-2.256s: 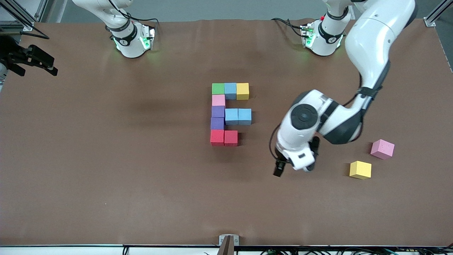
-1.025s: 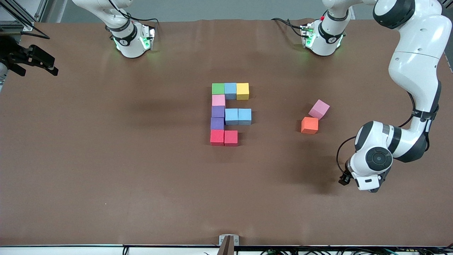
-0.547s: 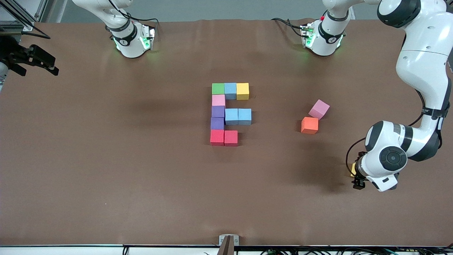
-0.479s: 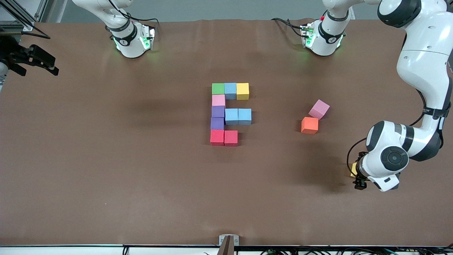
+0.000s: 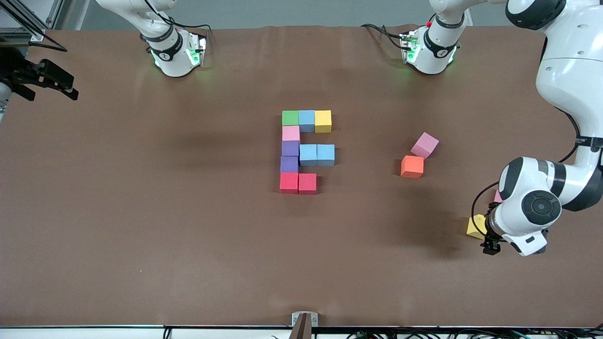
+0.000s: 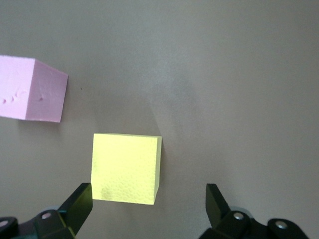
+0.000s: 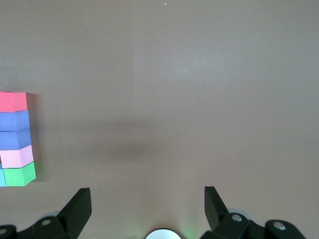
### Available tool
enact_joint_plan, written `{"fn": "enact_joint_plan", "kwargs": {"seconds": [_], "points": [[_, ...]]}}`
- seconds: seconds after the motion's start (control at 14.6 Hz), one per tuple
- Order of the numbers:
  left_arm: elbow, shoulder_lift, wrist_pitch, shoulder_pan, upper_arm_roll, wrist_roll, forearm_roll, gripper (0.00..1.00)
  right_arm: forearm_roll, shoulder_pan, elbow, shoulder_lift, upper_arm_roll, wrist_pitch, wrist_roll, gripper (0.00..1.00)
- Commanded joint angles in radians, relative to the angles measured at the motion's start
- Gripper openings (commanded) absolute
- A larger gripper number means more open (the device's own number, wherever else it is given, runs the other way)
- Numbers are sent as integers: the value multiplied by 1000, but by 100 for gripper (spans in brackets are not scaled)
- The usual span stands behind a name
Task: Arrange 11 blocks into digit 3
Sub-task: 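Grasp the yellow block with the left gripper and lift it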
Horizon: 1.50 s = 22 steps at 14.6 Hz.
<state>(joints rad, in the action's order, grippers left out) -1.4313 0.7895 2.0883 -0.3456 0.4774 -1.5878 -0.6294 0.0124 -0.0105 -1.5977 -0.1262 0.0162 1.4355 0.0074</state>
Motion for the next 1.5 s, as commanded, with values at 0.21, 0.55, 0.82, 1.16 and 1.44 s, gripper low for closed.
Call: {"fn": "enact_joint_plan", "kwargs": {"seconds": [0.21,0.55,0.82,1.16,1.44], "points": [[-12,-1,-13,-78,3,206,66,100,-9,-12,-24,-21,11,2,-12,100],[-29,14,18,-79,4,209,86,100,-11,-9,-24,-21,11,0,-12,100],[-60,19,73,-87,3,207,93,100,-11,-11,-25,-21,11,0,-12,100],[-81,34,87,-90,1,210,91,100,-11,-9,-25,-21,11,0,-12,100],[-89,51,133,-89,-5,210,89,82,-11,-9,-25,-21,11,0,-12,100]]}}
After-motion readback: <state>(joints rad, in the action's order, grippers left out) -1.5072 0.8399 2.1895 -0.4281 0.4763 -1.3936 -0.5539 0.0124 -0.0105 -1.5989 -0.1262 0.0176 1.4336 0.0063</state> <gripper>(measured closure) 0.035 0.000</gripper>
